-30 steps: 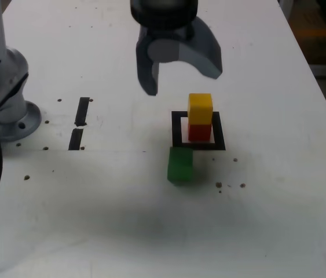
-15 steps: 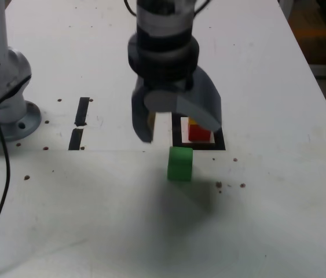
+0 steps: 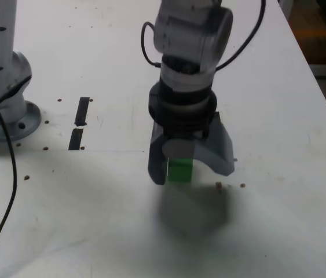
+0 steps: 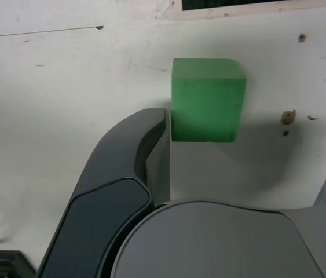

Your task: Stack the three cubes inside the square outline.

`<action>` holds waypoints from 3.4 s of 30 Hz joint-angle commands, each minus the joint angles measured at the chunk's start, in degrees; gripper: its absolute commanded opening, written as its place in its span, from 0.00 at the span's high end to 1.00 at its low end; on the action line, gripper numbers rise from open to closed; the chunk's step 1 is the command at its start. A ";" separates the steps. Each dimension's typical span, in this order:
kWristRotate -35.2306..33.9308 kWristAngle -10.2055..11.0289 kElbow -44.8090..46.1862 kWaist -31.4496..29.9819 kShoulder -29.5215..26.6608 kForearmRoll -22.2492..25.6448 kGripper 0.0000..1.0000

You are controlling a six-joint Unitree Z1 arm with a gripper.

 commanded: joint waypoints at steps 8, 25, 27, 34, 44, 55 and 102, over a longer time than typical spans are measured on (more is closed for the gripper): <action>0.07 -0.79 2.13 0.56 0.92 -1.40 0.02; 3.44 -4.08 5.27 2.02 4.54 -1.97 0.27; 3.25 -4.05 5.48 2.02 4.52 -1.97 0.35; 2.93 -2.93 5.04 2.02 4.38 -2.02 0.57; -2.58 -0.85 5.14 1.10 1.18 3.18 0.76; -9.22 -0.08 7.50 0.26 -7.20 11.26 0.75; 10.35 3.82 -27.18 14.58 4.76 27.05 0.75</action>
